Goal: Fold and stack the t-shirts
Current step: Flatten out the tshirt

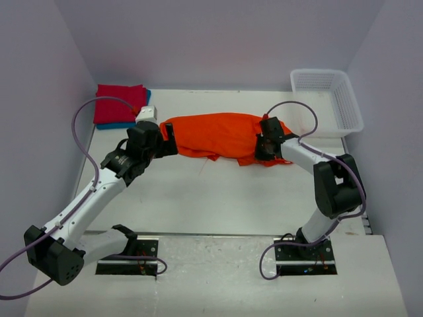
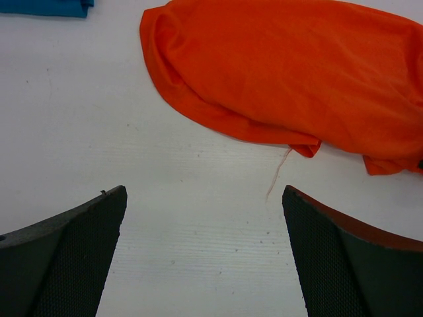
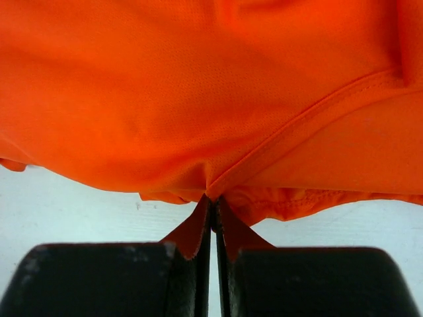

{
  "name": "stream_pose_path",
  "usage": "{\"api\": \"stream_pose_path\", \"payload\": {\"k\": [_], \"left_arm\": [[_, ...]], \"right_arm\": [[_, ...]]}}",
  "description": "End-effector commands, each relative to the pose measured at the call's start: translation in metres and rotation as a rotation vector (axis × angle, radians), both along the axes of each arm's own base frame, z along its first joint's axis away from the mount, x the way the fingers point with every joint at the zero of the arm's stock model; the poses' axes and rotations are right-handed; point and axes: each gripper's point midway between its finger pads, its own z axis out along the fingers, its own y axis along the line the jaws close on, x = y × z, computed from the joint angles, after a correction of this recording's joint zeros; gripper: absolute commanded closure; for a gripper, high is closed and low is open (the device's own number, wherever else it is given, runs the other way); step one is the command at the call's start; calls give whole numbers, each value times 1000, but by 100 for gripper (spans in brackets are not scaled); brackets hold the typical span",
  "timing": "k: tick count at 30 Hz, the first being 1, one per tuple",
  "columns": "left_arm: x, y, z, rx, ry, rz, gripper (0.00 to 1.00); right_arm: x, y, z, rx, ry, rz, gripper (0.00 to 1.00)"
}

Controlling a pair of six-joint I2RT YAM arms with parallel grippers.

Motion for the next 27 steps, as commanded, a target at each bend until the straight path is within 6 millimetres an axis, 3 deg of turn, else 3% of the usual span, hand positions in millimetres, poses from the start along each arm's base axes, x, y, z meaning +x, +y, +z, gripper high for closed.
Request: {"api": "stream_pose_path", "payload": {"k": [1, 4, 7, 9, 10, 11, 12, 14, 15, 17, 18, 21, 25, 27], "left_arm": [[0, 3, 2, 16, -29, -5, 0], [0, 7, -4, 33, -25, 10, 0], [-1, 11, -15, 52, -4, 29, 0], [-2, 11, -19, 44, 4, 37, 0], [-2, 9, -20, 36, 8, 33, 0], [-3, 9, -20, 31, 11, 33, 0], [-3, 8, -19, 21, 8, 34, 0], [-3, 7, -18, 12, 4, 33, 0], [-3, 7, -18, 9, 4, 35, 0], [-3, 6, -17, 7, 3, 34, 0], [-2, 5, -17, 5, 3, 31, 0], [-3, 6, -17, 3, 3, 31, 0], [-3, 6, -16, -1, -1, 34, 0], [-3, 6, -16, 0, -1, 35, 0]], "right_arm": [[27, 12, 49, 53, -144, 25, 100], [30, 17, 92, 50, -221, 67, 100], [31, 23, 172, 51, -385, 114, 100], [20, 26, 232, 82, -485, 153, 100], [15, 26, 251, 90, -513, 169, 100], [6, 26, 263, 80, -520, 195, 100], [-3, 28, 301, 100, -600, 213, 100], [-23, 33, 331, 105, -650, 287, 100], [-41, 40, 366, 135, -731, 330, 100], [-64, 42, 394, 143, -792, 379, 100], [-86, 44, 424, 183, -866, 410, 100], [-130, 45, 460, 264, -936, 501, 100], [-153, 45, 474, 302, -969, 573, 100], [-149, 47, 468, 292, -960, 575, 100]]}}
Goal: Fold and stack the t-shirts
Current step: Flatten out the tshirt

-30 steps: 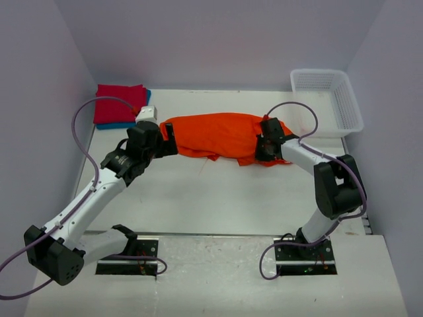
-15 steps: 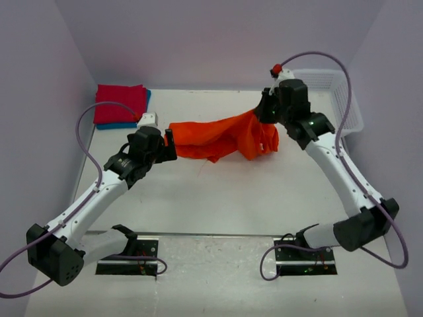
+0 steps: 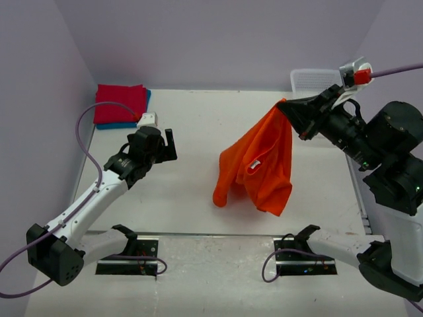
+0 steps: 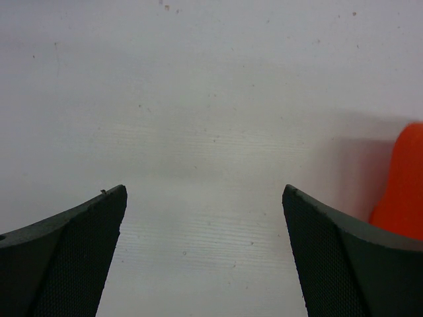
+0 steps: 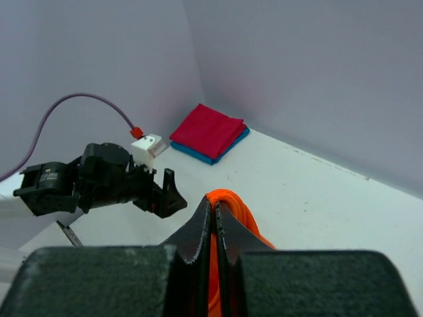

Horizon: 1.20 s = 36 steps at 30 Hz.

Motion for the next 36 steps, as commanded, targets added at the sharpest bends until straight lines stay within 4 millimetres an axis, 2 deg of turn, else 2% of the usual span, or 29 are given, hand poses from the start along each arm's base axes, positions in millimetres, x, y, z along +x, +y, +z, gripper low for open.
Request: {"api": "stream_pose_path", "payload": {"k": [1, 6, 7, 9, 13, 15, 16, 17, 19, 20, 21, 22, 23, 26, 27, 28, 29, 30, 32, 33, 34, 35, 36], "left_arm": [[5, -3, 11, -34, -48, 8, 0], [5, -2, 10, -26, -45, 8, 0], [4, -2, 10, -29, -47, 9, 0], [4, -1, 11, -27, -53, 13, 0], [3, 2, 12, -21, -55, 22, 0], [2, 4, 12, -22, -58, 35, 0], [1, 6, 12, -28, -57, 49, 0], [1, 10, 15, -23, -68, 70, 0], [-1, 14, 16, -34, -78, 99, 0], [-2, 15, 18, -37, -86, 106, 0], [-2, 15, 18, -41, -90, 105, 0], [-2, 15, 20, -48, -99, 104, 0], [-2, 15, 20, -46, -98, 103, 0], [-2, 14, 18, -43, -87, 98, 0], [-2, 13, 18, -44, -86, 97, 0], [-2, 13, 17, -46, -85, 95, 0], [-2, 13, 18, -45, -86, 92, 0], [-2, 13, 18, -46, -87, 92, 0], [-2, 14, 20, -43, -92, 92, 0], [-2, 14, 21, -43, -95, 91, 0], [-3, 14, 23, -41, -99, 88, 0], [-3, 14, 24, -41, -101, 90, 0], [-3, 14, 26, -42, -103, 88, 0]], "right_arm": [[7, 15, -28, -87, 61, 51, 100], [46, 18, -47, -136, 122, -60, 100], [58, 25, -56, -160, 150, -63, 100], [59, 34, -50, -155, 143, -27, 100], [23, 76, -44, -147, 116, 254, 100], [-2, 94, -35, -157, 73, 384, 100], [-28, 104, -22, -144, 36, 495, 100], [-38, 111, -19, -148, 25, 544, 100], [-60, 117, -12, -161, 0, 625, 100], [-88, 119, 7, -141, -52, 703, 100], [-96, 124, 2, -166, -40, 741, 100], [-108, 124, 9, -160, -60, 775, 100], [-133, 123, 21, -141, -99, 849, 100], [-165, 117, 28, -124, -139, 954, 100], [-173, 107, 37, -96, -179, 963, 100], [-171, 110, 26, -111, -157, 963, 100], [-169, 109, 24, -111, -158, 947, 100], [-155, 109, 24, -123, -195, 875, 100], [-134, 112, 8, -158, -167, 780, 100], [-113, 113, 3, -177, -150, 677, 100], [-89, 120, -14, -214, -103, 609, 100], [-75, 123, -18, -205, -78, 567, 100], [-49, 122, -27, -216, -52, 476, 100]]}}
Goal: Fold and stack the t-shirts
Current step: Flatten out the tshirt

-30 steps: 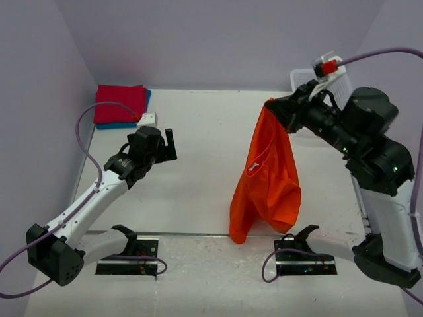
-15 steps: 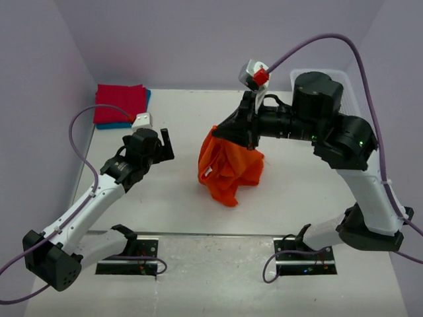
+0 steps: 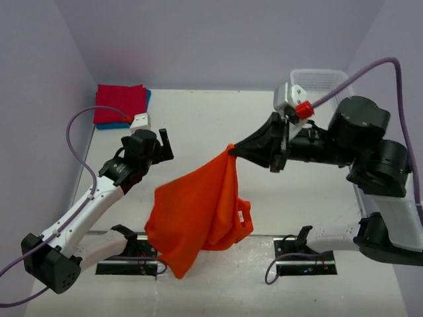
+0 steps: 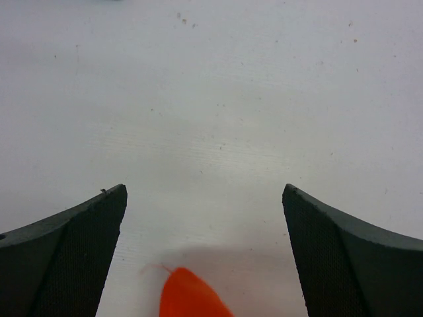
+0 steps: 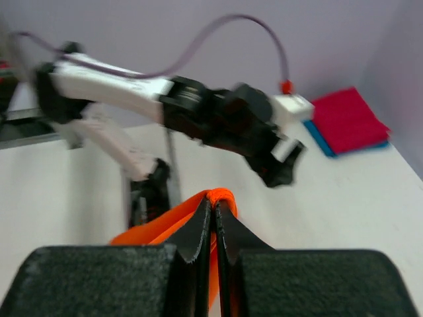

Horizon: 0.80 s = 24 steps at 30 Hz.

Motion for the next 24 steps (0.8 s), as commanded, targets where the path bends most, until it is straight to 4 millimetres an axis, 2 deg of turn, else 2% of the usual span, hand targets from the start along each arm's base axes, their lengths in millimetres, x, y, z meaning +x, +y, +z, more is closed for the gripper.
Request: {"api": "stream_pose_path", "payload": {"k": [1, 3, 4, 5, 6, 7, 8, 9, 10, 11, 12, 13, 14, 15, 16, 17, 18, 19, 20, 22, 23, 24], "left_arm": [[3, 2, 16, -14, -51, 15, 0], [2, 2, 16, -13, -49, 15, 0], [2, 2, 17, -13, -51, 13, 0], [2, 1, 16, -14, -47, 9, 0], [2, 0, 16, -15, -47, 6, 0], [3, 0, 15, -13, -43, 6, 0], [3, -1, 14, -13, -38, 1, 0], [3, -1, 15, -12, -36, -2, 0], [3, -2, 14, -5, -27, -7, 0], [3, -3, 13, -5, -22, -12, 0], [1, -2, 16, 8, -15, -24, 0], [1, -2, 16, 8, -15, -24, 0], [-1, -2, 15, 14, -7, -25, 0], [-2, -1, 14, 22, -4, -27, 0], [-2, 0, 12, 26, 1, -26, 0], [-3, 0, 8, 34, 14, -29, 0], [-3, -2, 6, 35, 23, -36, 0], [-3, -3, 2, 38, 34, -43, 0], [-3, -6, -2, 39, 48, -56, 0], [-4, -10, -6, 32, 61, -68, 0], [-3, -13, -7, 22, 61, -75, 0], [-4, -21, -8, 8, 63, -103, 1]], "right_arm": [[112, 20, -48, -90, 70, -369, 100], [156, 22, -74, -137, 126, -474, 100], [191, 9, -84, -151, 161, -556, 100], [225, 22, -118, -223, 215, -577, 100], [249, 21, -133, -250, 237, -616, 100], [287, 4, -128, -230, 241, -716, 100], [327, 8, -178, -325, 320, -761, 100], [352, 0, -199, -353, 373, -804, 95], [386, -25, -176, -291, 356, -904, 83], [403, -43, -200, -351, 411, -994, 69], [445, -84, -259, -464, 473, -1188, 46], [448, -86, -257, -459, 459, -1204, 46], [444, -95, -244, -433, 445, -1228, 45], [438, -108, -279, -508, 499, -1256, 43], [439, -109, -274, -468, 474, -1268, 43], [424, -107, -251, -418, 459, -1235, 44], [412, -108, -273, -459, 503, -1218, 43], [404, -107, -272, -444, 525, -1205, 43], [386, -99, -275, -435, 567, -1136, 43], [372, -93, -279, -427, 593, -1086, 44], [360, -89, -298, -451, 634, -1040, 44], [354, -86, -296, -441, 639, -1016, 44]]}}
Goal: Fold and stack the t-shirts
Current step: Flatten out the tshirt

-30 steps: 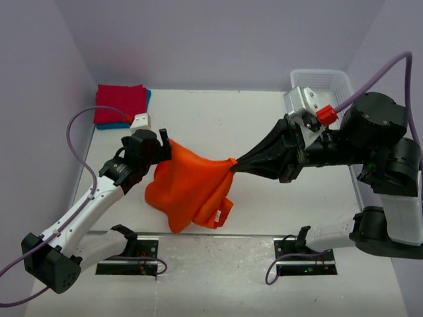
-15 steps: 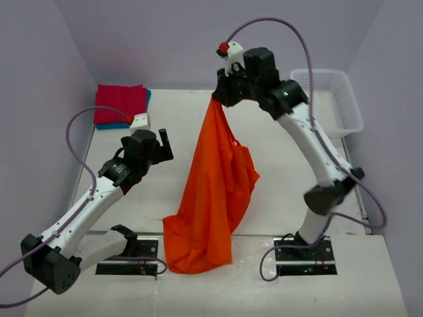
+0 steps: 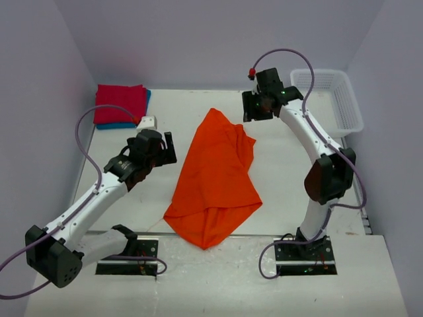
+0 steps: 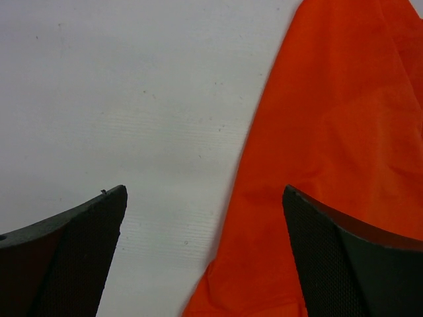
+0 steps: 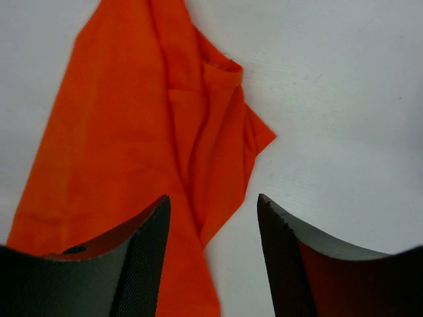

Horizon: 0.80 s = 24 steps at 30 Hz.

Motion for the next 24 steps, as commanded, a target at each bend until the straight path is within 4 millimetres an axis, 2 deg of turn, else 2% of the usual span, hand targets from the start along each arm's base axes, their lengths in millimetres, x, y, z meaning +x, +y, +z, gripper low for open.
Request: {"api": "stream_pose_path", "payload": {"k": [1, 2, 4, 5, 6, 7, 8, 9, 10, 11, 13, 15, 18, 19, 21, 22, 23, 24], "left_arm": [[0, -27, 8, -43, -8, -105, 4], [1, -32, 7, -56, -5, -124, 4], [1, -56, 6, -82, 2, -212, 8], [-3, -71, 4, -105, 20, -274, 10], [-9, -89, 3, -103, 26, -328, 12], [-10, -101, 2, -90, 34, -354, 13], [-13, -112, 1, -80, 34, -382, 13], [-24, -132, 0, -79, 38, -448, 14], [-25, -146, 1, -87, 28, -480, 16], [-36, -163, 0, -90, 25, -536, 16], [-39, -182, -1, -91, 4, -584, 16], [-44, -190, -4, -72, 4, -590, 16], [-43, -186, -9, -59, 11, -553, 14], [-42, -183, -7, -53, 6, -540, 14], [-36, -172, -4, -12, -10, -487, 12], [-34, -165, -2, 17, -3, -465, 12], [-28, -156, 1, 43, -12, -419, 11], [-26, -150, 1, 54, -3, -402, 11]], "right_arm": [[-16, 29, 38, 165, -86, 81, 47], [-20, 31, 28, 165, -60, 88, 47], [-29, 35, 18, 185, -39, 88, 49], [-41, 38, -3, 190, 7, 98, 49], [-39, 41, 2, 214, -28, 107, 48], [-46, 40, -14, 214, -2, 106, 47], [-45, 40, -16, 218, -4, 103, 46], [-47, 37, -19, 205, 5, 86, 46], [-46, 35, -25, 196, 18, 72, 46], [-46, 34, -28, 192, 26, 65, 46], [-48, 30, -31, 191, 43, 43, 45], [-56, 25, -40, 192, 73, 24, 45], [-79, 27, -52, 239, 114, 22, 46], [-92, 19, -70, 217, 151, -14, 46], [-102, 13, -64, 244, 120, -69, 45], [-116, 5, -80, 225, 146, -93, 45], [-122, 3, -74, 245, 124, -96, 45], [-126, 3, -75, 259, 126, -107, 44]]}}
